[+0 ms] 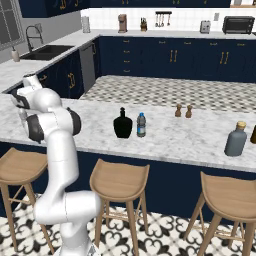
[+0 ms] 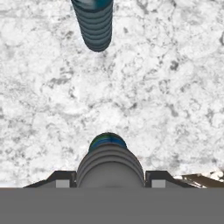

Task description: Move the plastic bottles in the middle to the plastics group, and the glass bottles in the middle to the glass group.

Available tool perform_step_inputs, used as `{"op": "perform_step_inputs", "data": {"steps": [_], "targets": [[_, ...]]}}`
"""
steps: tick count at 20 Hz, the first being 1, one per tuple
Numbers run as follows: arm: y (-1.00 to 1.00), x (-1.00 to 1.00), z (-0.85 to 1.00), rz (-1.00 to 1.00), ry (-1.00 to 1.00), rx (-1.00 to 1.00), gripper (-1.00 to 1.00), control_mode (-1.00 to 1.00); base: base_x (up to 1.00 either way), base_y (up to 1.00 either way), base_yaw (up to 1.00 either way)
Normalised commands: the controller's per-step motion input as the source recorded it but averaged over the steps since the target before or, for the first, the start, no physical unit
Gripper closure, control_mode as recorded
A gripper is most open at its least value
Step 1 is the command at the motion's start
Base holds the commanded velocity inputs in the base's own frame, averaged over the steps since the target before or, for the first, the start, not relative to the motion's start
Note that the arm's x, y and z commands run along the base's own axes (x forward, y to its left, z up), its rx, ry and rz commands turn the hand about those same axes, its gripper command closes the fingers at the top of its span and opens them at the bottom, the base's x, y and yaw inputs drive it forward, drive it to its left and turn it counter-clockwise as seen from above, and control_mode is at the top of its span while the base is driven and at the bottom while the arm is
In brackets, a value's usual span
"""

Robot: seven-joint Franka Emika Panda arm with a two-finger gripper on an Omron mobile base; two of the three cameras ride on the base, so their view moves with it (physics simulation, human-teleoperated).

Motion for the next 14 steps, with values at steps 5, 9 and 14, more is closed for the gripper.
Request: {"op": "perform_step_inputs", "data": {"steps": [5, 9, 14], "targets": [[0.0, 0.05, -0.01, -0.02, 0.0, 0.0, -1.0, -1.0, 0.0, 0.0, 0.0], [0.0, 0.06, 0.07, 0.0, 0.0, 0.01, -1.0, -1.0, 0.0, 0.0, 0.0], [-0.05, -0.14, 0.44, -0.02, 0.0, 0.04, -1.0, -1.0, 0.0, 0.0, 0.0]]}}
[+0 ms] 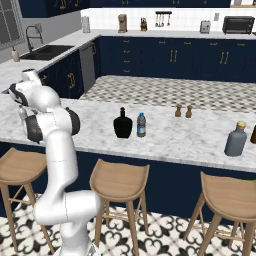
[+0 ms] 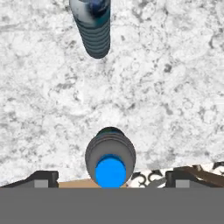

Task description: Move the plastic bottles in the middle to the plastics group, and the glass bottles in the middle to the glass group.

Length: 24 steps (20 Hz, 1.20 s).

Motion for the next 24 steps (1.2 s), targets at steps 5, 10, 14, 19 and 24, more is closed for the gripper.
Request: {"op": "perform_step_inputs", "data": {"steps": [5, 10, 14, 19, 24], "targets": [[-0.43, -0.51, 0.49, -0.02, 0.0, 0.06, -1.0, -1.0, 0.0, 0.0, 0.0], [-0.93, -0.51, 0.04, -0.02, 0.0, 0.04, -1.0, -1.0, 0.0, 0.0, 0.0], [-0.95, -0.38, 0.01, -0.01, 0.0, 0.03, -1.0, -1.0, 0.0, 0.0, 0.0], [-0.95, -0.13, 0.1, -0.06, 0.04, 0.01, -1.0, -1.0, 0.0, 0.0, 0.0], [-0.8, 0.0, 0.01, -0.11, 0.1, 0.0, -1.0, -1.0, 0.0, 0.0, 0.0]]}}
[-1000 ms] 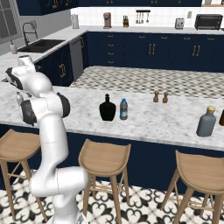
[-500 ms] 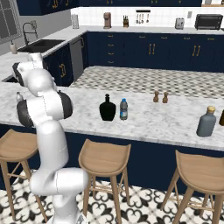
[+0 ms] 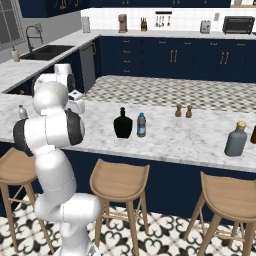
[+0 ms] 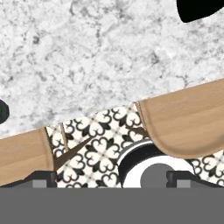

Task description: Move the plastic bottles in the middle to the plastics group, and the glass bottles in the middle to the glass group.

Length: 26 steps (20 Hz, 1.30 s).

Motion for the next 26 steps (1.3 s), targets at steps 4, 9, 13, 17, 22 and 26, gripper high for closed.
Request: {"op": "perform_step_inputs", "data": {"steps": [4, 9, 13, 17, 22, 26], "targets": [[-0.9, 0.0, -0.06, -0.05, 0.05, 0.0, -1.0, -1.0, 0.0, 0.0, 0.0], [-0.81, 0.03, -0.23, -0.04, 0.0, -0.01, -1.0, -1.0, 0.0, 0.0, 0.0], [-0.9, 0.26, -0.01, -0.04, 0.03, 0.0, -1.0, -1.0, 0.0, 0.0, 0.0], [-0.86, 0.39, 0.0, 0.1, 0.01, 0.08, -1.0, -1.0, 0.0, 0.0, 0.0], [-0.7, 0.35, 0.0, 0.2, 0.01, 0.08, -1.0, -1.0, 0.0, 0.0, 0.0], [-0.24, 0.21, 0.0, 0.28, 0.05, 0.02, -1.0, -1.0, 0.0, 0.0, 0.0]]}}
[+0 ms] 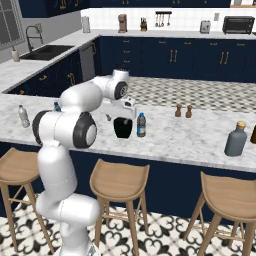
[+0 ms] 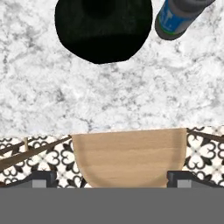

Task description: Move the plastic bottles in the middle to the plastics group, and the glass bottles in the middle to the glass group.

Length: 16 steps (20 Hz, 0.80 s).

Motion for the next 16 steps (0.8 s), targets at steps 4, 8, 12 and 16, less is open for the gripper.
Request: {"op": "perform_step_inputs", "data": {"steps": [4, 8, 12, 16], "targets": [[0.01, 0.1, 0.0, 0.13, 0.0, -0.03, -1.0, -1.0, 0.0, 0.0, 0.0], [0.25, 0.09, 0.0, 0.06, -0.02, -0.12, -1.0, -1.0, 0.0, 0.0, 0.0], [0.08, 0.07, 0.03, 0.03, -0.11, -0.03, -1.0, -1.0, 0.0, 0.0, 0.0], [-0.03, 0.18, 0.01, 0.01, -0.08, 0.05, -1.0, -1.0, 0.0, 0.0, 0.0]]}}
